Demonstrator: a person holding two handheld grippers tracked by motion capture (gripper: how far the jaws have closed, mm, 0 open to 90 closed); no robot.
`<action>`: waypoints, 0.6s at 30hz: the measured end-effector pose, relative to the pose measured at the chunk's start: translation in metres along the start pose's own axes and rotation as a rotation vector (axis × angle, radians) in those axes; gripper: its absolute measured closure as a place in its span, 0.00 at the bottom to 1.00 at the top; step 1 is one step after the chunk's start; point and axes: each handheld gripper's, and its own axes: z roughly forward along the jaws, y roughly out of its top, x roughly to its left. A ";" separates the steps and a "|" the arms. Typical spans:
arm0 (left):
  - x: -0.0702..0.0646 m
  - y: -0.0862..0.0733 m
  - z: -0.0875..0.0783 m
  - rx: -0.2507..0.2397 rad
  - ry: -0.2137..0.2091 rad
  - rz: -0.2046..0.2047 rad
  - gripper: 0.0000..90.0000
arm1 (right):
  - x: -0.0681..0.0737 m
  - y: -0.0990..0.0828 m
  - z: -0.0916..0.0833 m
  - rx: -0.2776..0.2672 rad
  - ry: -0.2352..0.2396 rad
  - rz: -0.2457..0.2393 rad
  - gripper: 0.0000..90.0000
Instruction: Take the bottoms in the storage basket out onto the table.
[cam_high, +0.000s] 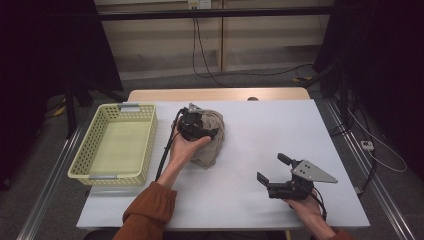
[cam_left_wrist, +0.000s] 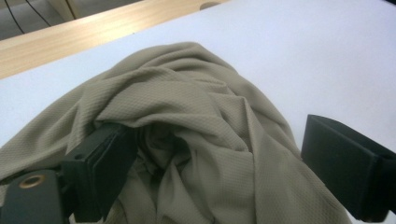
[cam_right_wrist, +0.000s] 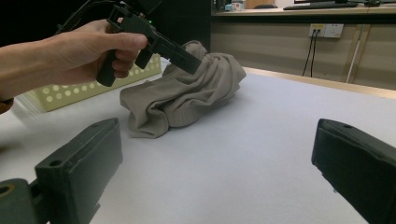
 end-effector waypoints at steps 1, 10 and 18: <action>0.000 0.000 -0.001 -0.012 -0.003 -0.010 0.10 | 0.000 0.000 0.000 0.000 0.001 -0.001 0.02; 0.002 0.004 -0.014 -0.076 0.005 -0.021 0.06 | -0.001 0.000 0.002 0.002 0.004 0.003 0.02; -0.001 0.004 -0.030 -0.114 -0.004 -0.010 0.07 | 0.003 0.001 0.001 -0.001 0.001 -0.014 0.02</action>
